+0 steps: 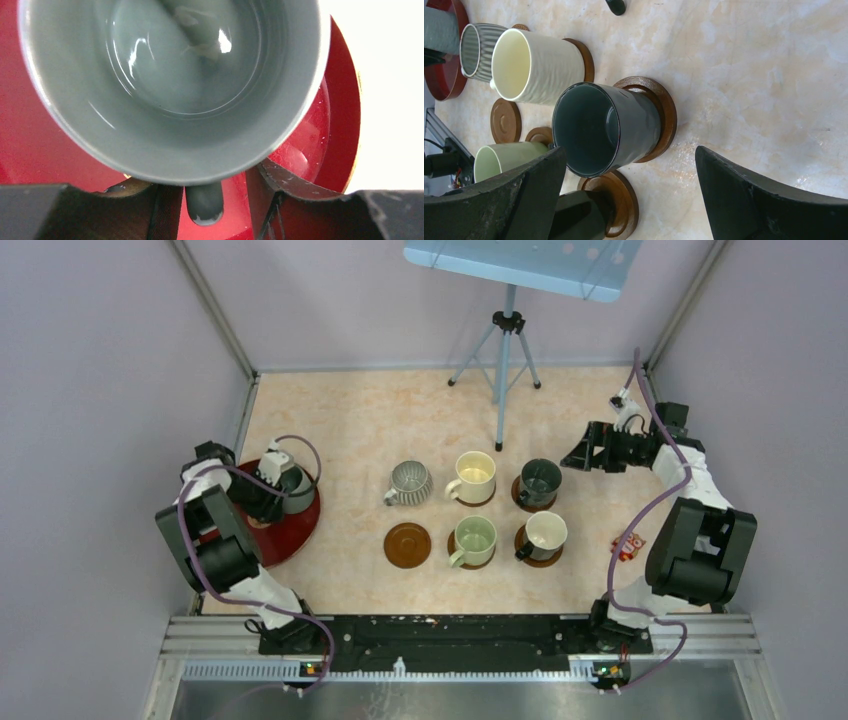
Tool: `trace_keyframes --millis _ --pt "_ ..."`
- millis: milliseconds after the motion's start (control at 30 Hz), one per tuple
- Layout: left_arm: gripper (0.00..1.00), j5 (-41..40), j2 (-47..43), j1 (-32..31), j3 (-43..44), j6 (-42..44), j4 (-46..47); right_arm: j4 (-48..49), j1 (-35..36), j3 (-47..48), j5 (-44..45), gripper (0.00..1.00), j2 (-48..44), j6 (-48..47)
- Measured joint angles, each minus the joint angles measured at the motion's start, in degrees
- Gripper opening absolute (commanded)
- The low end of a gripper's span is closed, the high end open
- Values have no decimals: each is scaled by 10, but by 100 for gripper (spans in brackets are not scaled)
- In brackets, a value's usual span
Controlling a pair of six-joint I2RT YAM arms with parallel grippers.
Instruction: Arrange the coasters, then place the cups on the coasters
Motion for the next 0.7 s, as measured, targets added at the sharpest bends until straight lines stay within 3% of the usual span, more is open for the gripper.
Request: trace_keyframes --millis 200,333,500,700 --pt "51 12 28 5 -13 -21 31 0 0 0 0 99 0 0" --pt "44 36 40 15 -14 -34 50 0 0 0 1 99 0 0" --pt "31 66 47 29 -14 -43 67 0 0 0 3 99 0 0" --pt "3 92 45 40 -14 -40 84 0 0 0 5 99 0 0"
